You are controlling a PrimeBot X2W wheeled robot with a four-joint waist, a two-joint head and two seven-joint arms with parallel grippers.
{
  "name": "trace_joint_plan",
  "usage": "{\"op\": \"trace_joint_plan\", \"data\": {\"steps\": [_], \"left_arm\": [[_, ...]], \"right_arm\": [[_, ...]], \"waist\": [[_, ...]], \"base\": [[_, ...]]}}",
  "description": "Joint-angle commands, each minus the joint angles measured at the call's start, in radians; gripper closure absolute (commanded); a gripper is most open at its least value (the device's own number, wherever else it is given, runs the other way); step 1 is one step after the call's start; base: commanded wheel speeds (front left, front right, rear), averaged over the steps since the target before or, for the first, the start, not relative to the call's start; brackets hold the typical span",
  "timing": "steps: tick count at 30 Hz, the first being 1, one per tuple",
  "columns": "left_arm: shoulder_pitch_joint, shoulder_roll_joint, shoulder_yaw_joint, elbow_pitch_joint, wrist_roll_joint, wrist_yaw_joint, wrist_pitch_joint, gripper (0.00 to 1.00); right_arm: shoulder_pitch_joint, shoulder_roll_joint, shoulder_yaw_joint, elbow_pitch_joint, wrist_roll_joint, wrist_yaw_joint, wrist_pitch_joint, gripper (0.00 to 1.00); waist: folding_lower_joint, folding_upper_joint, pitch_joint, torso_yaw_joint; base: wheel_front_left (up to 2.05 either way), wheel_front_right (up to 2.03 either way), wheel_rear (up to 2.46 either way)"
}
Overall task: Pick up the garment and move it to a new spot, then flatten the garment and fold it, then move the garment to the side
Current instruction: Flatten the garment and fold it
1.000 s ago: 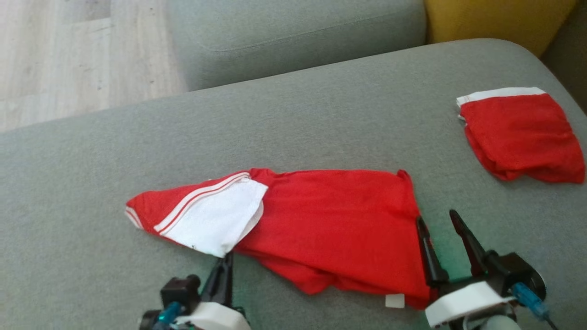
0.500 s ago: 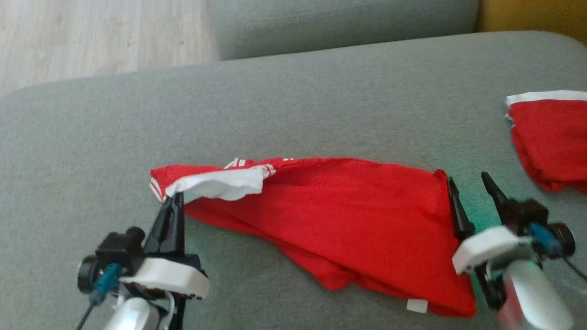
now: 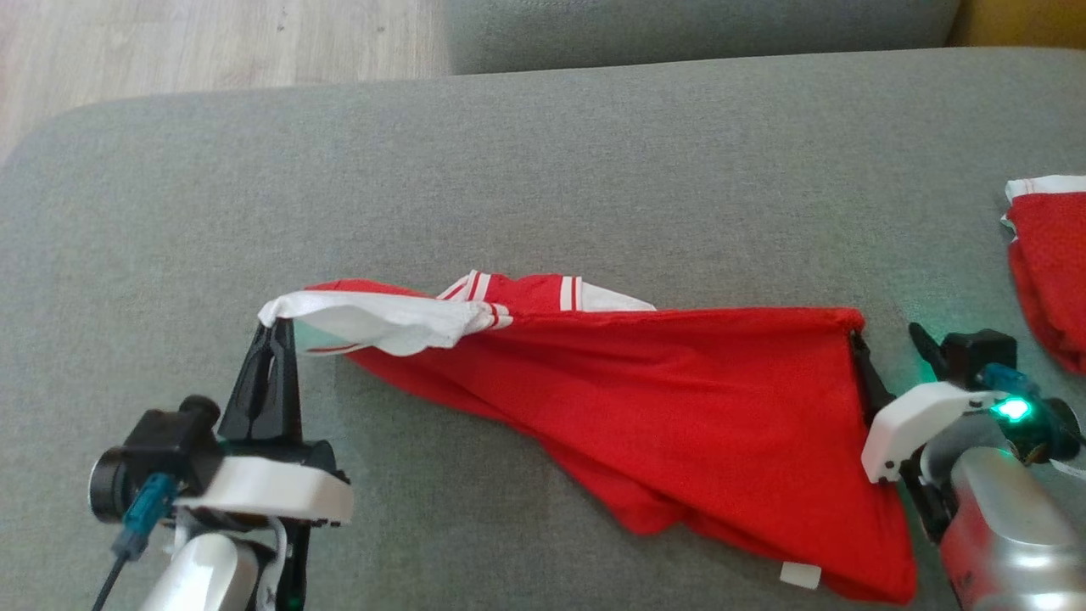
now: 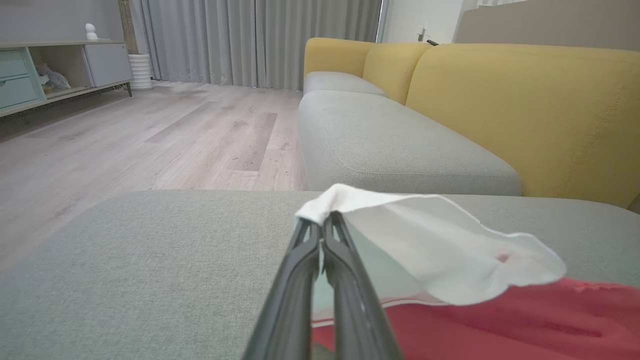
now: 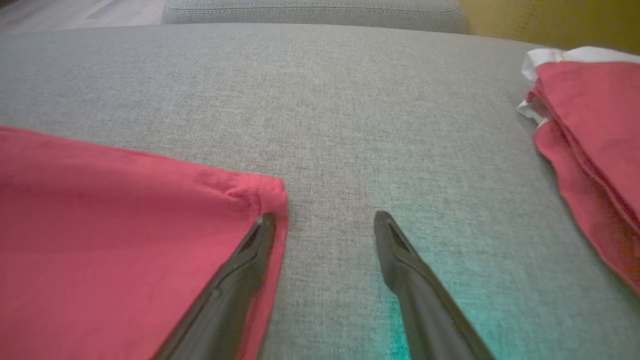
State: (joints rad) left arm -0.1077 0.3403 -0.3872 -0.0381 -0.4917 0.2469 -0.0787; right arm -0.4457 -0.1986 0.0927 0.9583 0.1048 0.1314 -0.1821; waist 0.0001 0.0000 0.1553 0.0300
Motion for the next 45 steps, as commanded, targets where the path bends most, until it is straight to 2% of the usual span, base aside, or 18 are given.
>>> {"op": "trace_joint_plan", "data": {"steps": [1, 7, 15, 17, 20, 21, 23, 25, 26, 38, 39, 40, 41, 43, 45], "left_arm": [[-0.037, 0.035, 0.051, -0.039, 0.007, 0.009, 0.0, 1.0], [-0.031, 0.037, 0.052, -0.053, 0.006, 0.016, 0.0, 1.0], [-0.032, 0.033, 0.036, -0.057, 0.006, 0.013, 0.0, 1.0], [-0.032, 0.032, 0.033, -0.055, 0.005, 0.012, 0.0, 1.0], [-0.031, 0.033, 0.031, -0.049, 0.001, 0.009, -0.001, 1.0], [-0.031, 0.033, 0.031, -0.046, -0.001, 0.007, -0.002, 1.0], [-0.032, 0.034, 0.031, -0.039, -0.004, 0.004, -0.004, 1.0], [-0.033, 0.033, 0.03, -0.032, -0.008, 0.001, -0.006, 1.0], [-0.033, 0.033, 0.03, -0.029, -0.009, 0.0, -0.007, 1.0], [-0.027, 0.044, 0.035, -0.03, -0.018, 0.002, -0.013, 1.0], [-0.025, 0.046, 0.034, -0.033, -0.017, 0.003, -0.012, 1.0], [-0.023, 0.047, 0.034, -0.035, -0.017, 0.006, -0.009, 1.0], [-0.022, 0.047, 0.033, -0.038, -0.017, 0.007, -0.007, 1.0], [-0.022, 0.049, 0.031, -0.042, -0.016, 0.008, -0.006, 1.0], [-0.024, 0.05, 0.029, -0.045, -0.015, 0.008, -0.005, 1.0]], "right_arm": [[-0.034, -0.021, 0.015, 0.005, 0.003, -0.001, -0.02, 0.0], [-0.047, -0.022, 0.017, -0.011, 0.004, -0.001, -0.065, 0.0], [-0.05, -0.02, 0.101, -0.035, 0.064, -0.001, -0.077, 0.0], [-0.055, -0.023, 0.116, -0.014, 0.076, -0.001, -0.076, 0.16], [-0.062, -0.019, 0.142, 0.012, 0.099, -0.001, -0.066, 0.33], [-0.064, -0.017, 0.153, 0.018, 0.111, -0.001, -0.063, 0.49], [-0.066, -0.017, 0.173, 0.029, 0.135, -0.001, -0.057, 0.59], [-0.068, -0.021, 0.191, 0.037, 0.159, -0.001, -0.054, 0.81], [-0.07, -0.022, 0.2, 0.039, 0.171, -0.001, -0.054, 1.0], [-0.067, -0.06, 0.288, 0.009, 0.289, -0.001, -0.062, 1.0], [-0.064, -0.064, 0.301, 0.003, 0.305, -0.001, -0.057, 0.96], [-0.062, -0.07, 0.317, -0.003, 0.321, -0.001, -0.047, 0.71], [-0.061, -0.078, 0.332, -0.01, 0.336, -0.001, -0.039, 0.64], [-0.063, -0.096, 0.357, -0.027, 0.363, -0.001, -0.033, 1.0], [-0.066, -0.115, 0.38, -0.039, 0.383, -0.001, -0.032, 1.0]], "waist": [[-0.0001, 0.0, 0.0, 0.0], [-0.0001, 0.0, 0.001, 0.004], [-0.0001, 0.0, 0.004, 0.025], [-0.0001, 0.0, 0.003, 0.03], [-0.0001, 0.0, 0.0, 0.037], [-0.0001, 0.0, -0.001, 0.038], [-0.0001, 0.0, -0.005, 0.04], [-0.0001, 0.0, -0.01, 0.043], [-0.0001, 0.0, -0.013, 0.044], [-0.0001, 0.0, -0.045, 0.047], [-0.0001, 0.0, -0.045, 0.048], [-0.0001, 0.0, -0.045, 0.05], [-0.0001, 0.0, -0.043, 0.054], [-0.0001, 0.0, -0.04, 0.061], [-0.0001, 0.0, -0.037, 0.069]], "base": [[0.0, 0.0, 0.0], [0.0, 0.0, 0.0], [0.0, 0.0, 0.0], [0.0, 0.0, 0.0], [0.0, 0.0, 0.0], [0.0, 0.0, 0.0], [0.0, 0.0, 0.0], [0.0, 0.0, 0.0], [0.0, 0.0, 0.0], [0.0, 0.0, 0.0], [0.0, 0.0, 0.0], [0.0, 0.0, 0.0], [0.0, 0.0, 0.0], [0.0, 0.0, 0.0], [0.0, 0.0, 0.0]]}}
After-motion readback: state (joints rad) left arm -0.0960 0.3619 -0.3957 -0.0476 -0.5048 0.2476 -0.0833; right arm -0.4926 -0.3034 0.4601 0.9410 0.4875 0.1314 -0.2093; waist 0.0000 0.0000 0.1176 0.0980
